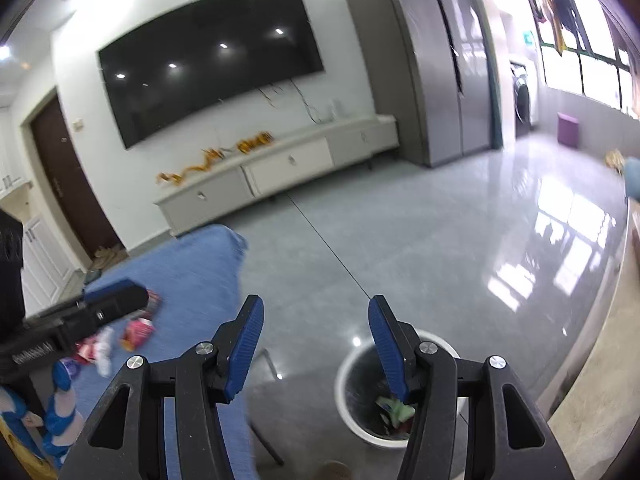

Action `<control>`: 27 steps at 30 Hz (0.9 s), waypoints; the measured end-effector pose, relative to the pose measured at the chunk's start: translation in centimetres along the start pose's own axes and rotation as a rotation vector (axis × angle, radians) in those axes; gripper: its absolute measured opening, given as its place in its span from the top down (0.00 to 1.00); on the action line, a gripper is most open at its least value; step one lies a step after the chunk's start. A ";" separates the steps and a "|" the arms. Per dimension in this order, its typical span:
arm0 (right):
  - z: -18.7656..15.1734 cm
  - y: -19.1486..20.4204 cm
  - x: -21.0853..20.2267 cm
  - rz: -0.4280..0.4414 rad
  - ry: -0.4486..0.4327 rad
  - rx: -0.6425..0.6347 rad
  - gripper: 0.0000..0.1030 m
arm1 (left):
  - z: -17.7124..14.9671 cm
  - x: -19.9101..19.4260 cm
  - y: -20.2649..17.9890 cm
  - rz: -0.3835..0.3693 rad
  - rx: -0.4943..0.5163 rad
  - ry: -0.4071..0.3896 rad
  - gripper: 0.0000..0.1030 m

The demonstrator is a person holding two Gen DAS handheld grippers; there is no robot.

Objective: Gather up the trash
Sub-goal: 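Carry both items over the bin and open both tools to drop them, then grasp the purple bag with the left tool while the right tool grasps the pink bag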

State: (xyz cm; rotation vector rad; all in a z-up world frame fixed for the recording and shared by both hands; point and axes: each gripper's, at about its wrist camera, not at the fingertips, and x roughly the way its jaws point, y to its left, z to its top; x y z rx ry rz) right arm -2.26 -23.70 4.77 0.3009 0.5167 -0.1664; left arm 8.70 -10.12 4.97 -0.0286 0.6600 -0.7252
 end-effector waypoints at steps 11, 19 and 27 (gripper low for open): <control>2.1 11.7 -5.2 0.139 -0.086 -0.121 0.42 | -5.9 -15.3 14.8 0.246 -0.156 -0.144 0.45; 1.2 15.9 -1.8 0.211 -0.028 -0.162 0.35 | -11.5 -20.1 23.9 0.454 -0.269 -0.126 0.45; -2.0 19.6 6.4 0.263 0.146 -0.200 0.31 | -16.1 -17.4 28.4 0.529 -0.360 -0.025 0.44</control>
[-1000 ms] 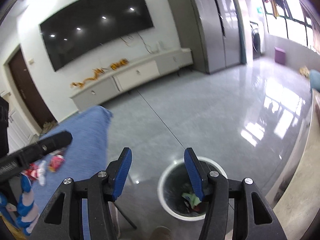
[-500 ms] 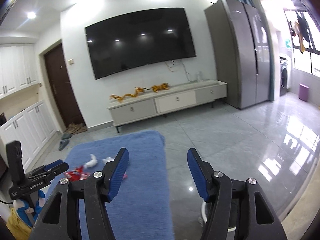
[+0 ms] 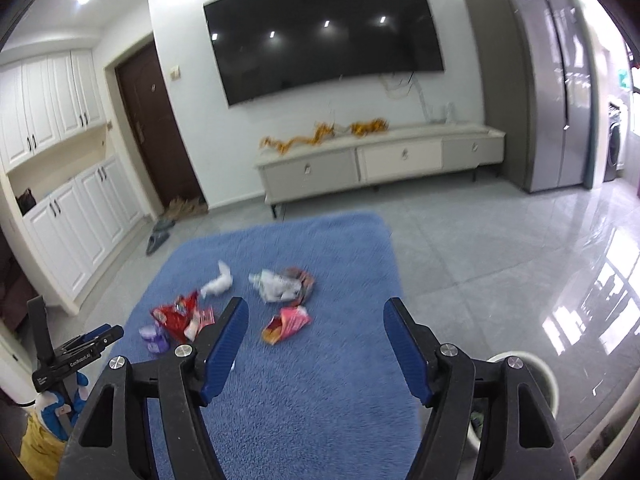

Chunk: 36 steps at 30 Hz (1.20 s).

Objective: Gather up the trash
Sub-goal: 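Grasp the purple bag with the left tool while the right tool grasps the pink bag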

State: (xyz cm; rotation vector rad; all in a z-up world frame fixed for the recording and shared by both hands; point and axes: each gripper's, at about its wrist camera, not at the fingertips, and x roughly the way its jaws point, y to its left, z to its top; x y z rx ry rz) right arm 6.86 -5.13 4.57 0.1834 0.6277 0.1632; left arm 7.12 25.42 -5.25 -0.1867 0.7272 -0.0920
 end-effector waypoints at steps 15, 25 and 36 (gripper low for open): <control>-3.4 3.5 14.2 0.058 0.246 -0.058 0.25 | -0.3 6.1 0.8 -0.017 -0.005 0.078 0.44; -3.8 4.2 19.1 0.019 0.311 -0.058 0.24 | -0.4 8.5 0.8 -0.040 -0.017 0.117 0.56; -4.4 2.4 20.6 0.006 0.322 -0.011 0.64 | -1.1 7.0 0.9 -0.047 -0.031 0.104 0.68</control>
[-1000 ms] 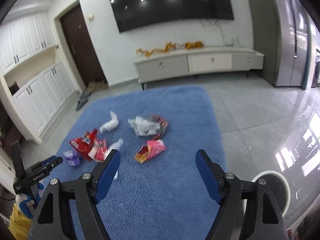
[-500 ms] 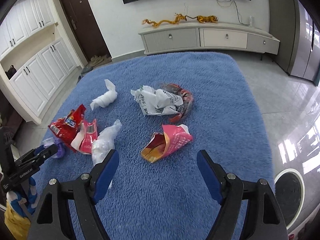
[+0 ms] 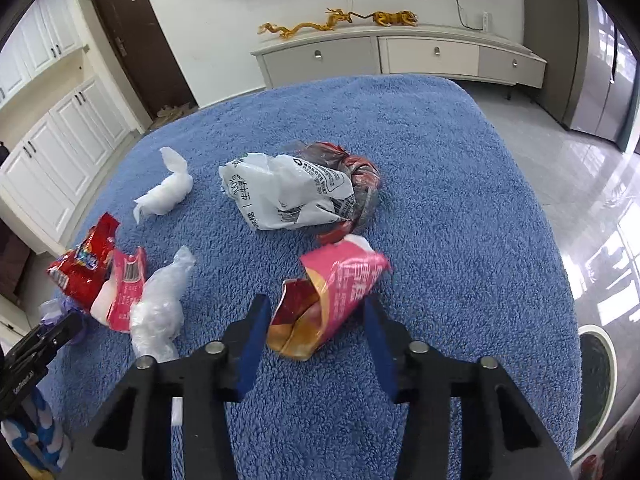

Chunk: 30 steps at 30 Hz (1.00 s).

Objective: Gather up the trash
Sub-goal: 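Grasp the purple bag with the left tool while the right tool grasps the pink bag, then lift the pink bag with the right tool while the left tool carries the purple bag toward the bin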

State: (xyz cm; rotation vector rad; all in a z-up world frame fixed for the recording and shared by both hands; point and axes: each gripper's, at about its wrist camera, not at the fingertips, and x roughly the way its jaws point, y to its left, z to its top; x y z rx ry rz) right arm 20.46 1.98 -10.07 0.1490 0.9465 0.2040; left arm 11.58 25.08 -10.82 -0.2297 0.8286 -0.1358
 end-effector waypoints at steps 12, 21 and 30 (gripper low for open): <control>-4.1 -0.1 -5.4 0.141 -0.069 -0.060 0.75 | -2.3 -5.1 -1.1 -0.020 -0.017 -0.038 0.69; -6.4 -2.6 -10.4 0.267 -0.159 0.018 0.76 | -2.5 -7.6 -6.5 -0.081 0.056 -0.061 0.70; -8.6 -6.9 -17.1 0.312 -0.302 0.099 0.76 | -1.5 -7.4 -14.5 -0.196 0.163 -0.042 0.70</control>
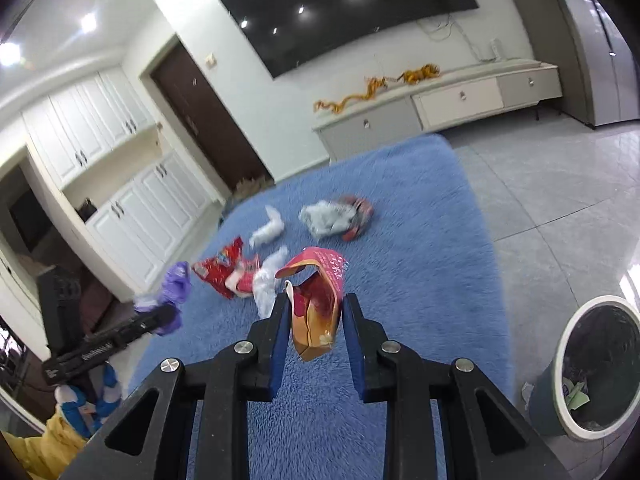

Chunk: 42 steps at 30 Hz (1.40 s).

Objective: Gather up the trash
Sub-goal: 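Lift the pink bag with the right tool while the left tool carries the purple bag toward the bin, then open both tools over the bin to drop the bags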

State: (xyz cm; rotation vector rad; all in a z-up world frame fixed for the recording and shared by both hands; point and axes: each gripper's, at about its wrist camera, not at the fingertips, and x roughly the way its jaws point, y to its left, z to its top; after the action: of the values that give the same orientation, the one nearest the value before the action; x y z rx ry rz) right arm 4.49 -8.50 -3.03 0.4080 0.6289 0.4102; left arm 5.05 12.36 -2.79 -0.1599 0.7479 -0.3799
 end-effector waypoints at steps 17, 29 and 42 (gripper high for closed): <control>-1.0 -15.2 -13.5 -0.251 -0.212 0.288 0.76 | 2.9 14.4 -24.7 -0.292 0.290 0.186 0.70; -1.6 -26.3 -13.3 -0.446 -0.099 0.445 0.74 | 2.3 26.0 -34.8 -0.408 0.304 0.366 0.54; -2.3 -29.0 -14.1 -0.527 -0.115 0.481 0.33 | 2.5 25.0 -36.3 -0.399 0.320 0.290 0.44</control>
State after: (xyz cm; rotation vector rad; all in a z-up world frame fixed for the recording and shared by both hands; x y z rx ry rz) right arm -0.32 -39.18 -11.93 0.6928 0.6929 -0.2743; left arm 13.35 -30.77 -6.76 0.0520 0.9306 -0.9097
